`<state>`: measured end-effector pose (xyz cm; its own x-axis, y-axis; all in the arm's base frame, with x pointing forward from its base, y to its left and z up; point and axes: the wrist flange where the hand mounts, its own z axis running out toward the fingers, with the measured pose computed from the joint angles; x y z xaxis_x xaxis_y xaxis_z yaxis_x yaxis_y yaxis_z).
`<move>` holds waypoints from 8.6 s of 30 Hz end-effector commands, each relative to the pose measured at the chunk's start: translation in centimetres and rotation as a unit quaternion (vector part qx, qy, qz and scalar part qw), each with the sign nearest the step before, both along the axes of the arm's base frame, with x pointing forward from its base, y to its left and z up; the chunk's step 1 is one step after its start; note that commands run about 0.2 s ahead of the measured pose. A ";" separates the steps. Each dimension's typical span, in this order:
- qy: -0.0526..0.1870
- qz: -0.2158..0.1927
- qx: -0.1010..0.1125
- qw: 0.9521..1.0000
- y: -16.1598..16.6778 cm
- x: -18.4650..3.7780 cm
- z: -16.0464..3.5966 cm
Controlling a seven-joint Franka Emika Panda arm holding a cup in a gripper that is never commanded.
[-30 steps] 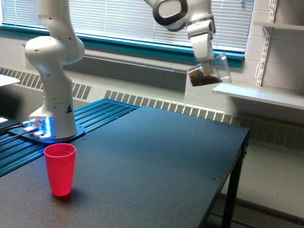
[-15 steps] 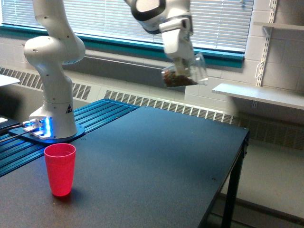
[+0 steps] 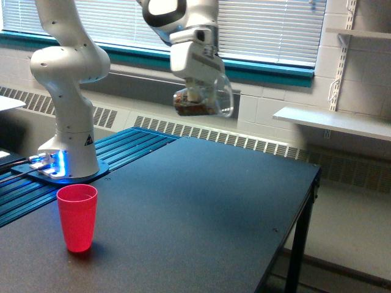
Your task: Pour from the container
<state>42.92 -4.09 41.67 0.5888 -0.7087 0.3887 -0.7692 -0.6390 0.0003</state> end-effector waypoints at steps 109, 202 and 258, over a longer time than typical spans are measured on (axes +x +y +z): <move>0.039 -0.339 0.116 0.933 -23.0 -19.1 -8.3; 0.147 -0.362 0.152 0.908 -21.7 -15.2 -11.9; 0.171 -0.387 0.186 0.887 -21.7 -15.3 -11.3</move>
<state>27.59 -25.56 30.13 -0.0851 -0.9945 -0.0606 -0.9741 0.0702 0.2150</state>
